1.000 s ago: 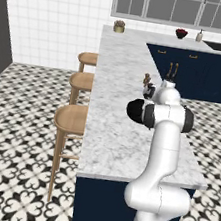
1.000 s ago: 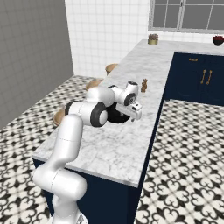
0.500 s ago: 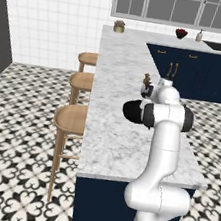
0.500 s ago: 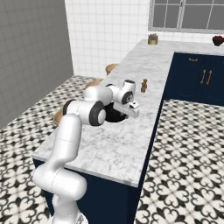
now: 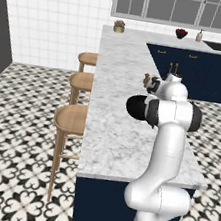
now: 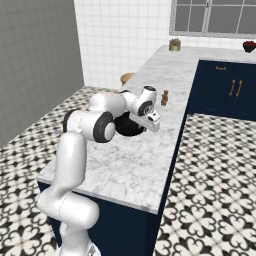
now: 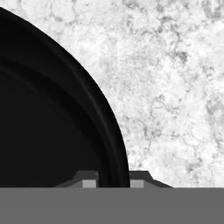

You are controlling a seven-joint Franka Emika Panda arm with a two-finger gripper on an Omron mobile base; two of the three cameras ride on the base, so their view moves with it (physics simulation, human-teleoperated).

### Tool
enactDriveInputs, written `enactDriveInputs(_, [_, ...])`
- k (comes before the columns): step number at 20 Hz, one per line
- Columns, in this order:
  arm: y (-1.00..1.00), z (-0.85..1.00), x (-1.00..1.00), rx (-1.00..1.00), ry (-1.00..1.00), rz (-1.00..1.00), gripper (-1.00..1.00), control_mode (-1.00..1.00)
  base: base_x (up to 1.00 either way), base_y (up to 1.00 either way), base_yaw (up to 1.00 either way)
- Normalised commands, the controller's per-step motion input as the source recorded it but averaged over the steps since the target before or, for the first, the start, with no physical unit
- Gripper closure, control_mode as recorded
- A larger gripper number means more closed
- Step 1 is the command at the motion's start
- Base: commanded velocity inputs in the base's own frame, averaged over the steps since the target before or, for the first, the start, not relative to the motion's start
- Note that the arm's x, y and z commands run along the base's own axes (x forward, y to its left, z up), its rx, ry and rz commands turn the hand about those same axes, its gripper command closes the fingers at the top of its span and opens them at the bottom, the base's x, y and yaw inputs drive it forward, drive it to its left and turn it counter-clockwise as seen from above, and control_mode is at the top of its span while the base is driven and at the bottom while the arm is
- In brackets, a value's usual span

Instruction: Pick up the bowls on the counter and stack them on top of one another in the open cabinet. Place the smaller bowl on top of the larger bowl.

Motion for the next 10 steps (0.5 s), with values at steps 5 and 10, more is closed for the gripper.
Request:
enactDriveInputs(5, [0.00,0.74,-0.97,0.06,-0.08,-0.01,1.00,-1.00,0.00,0.00,0.00])
enactDriveInputs(10, [0.05,0.72,-1.00,0.05,-0.09,0.00,1.00,-1.00,0.00,0.00,0.00])
